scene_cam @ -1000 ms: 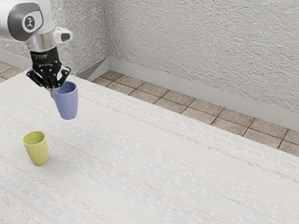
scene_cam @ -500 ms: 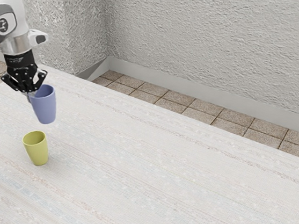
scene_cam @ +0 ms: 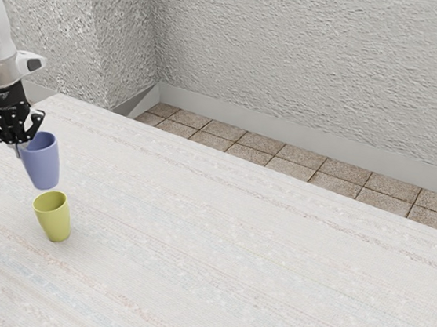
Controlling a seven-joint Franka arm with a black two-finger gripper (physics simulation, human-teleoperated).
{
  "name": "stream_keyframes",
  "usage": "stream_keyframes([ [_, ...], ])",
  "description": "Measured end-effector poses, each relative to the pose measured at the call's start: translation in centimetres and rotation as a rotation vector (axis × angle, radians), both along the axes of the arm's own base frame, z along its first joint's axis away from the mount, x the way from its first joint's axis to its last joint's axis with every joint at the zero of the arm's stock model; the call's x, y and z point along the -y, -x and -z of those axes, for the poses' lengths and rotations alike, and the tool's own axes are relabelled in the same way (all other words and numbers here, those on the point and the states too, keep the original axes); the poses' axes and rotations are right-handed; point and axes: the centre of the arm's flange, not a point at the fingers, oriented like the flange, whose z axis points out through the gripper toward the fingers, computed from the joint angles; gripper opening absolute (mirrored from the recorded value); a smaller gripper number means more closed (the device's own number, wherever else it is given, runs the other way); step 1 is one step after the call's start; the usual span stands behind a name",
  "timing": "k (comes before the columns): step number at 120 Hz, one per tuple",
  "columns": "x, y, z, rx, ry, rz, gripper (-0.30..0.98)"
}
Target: Place the right cup onto the left cup
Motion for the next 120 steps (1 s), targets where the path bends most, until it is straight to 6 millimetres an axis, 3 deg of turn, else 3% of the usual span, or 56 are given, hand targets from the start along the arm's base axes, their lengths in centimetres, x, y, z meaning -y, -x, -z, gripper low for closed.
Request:
stream_keyframes([
  [35, -0.9, 1.0, 1.2, -0.025, 0.006, -0.023, -0.1],
  [64, -0.1, 2.3, 0.7, -0.014, 0.0, -0.019, -0.1],
  [100, -0.4, 1.5, 2.4, -0.039, 0.01, -0.02, -0.1],
  [120, -1.7, 1.8, 2.7, -0.041, 0.008, -0.05, -0.1],
])
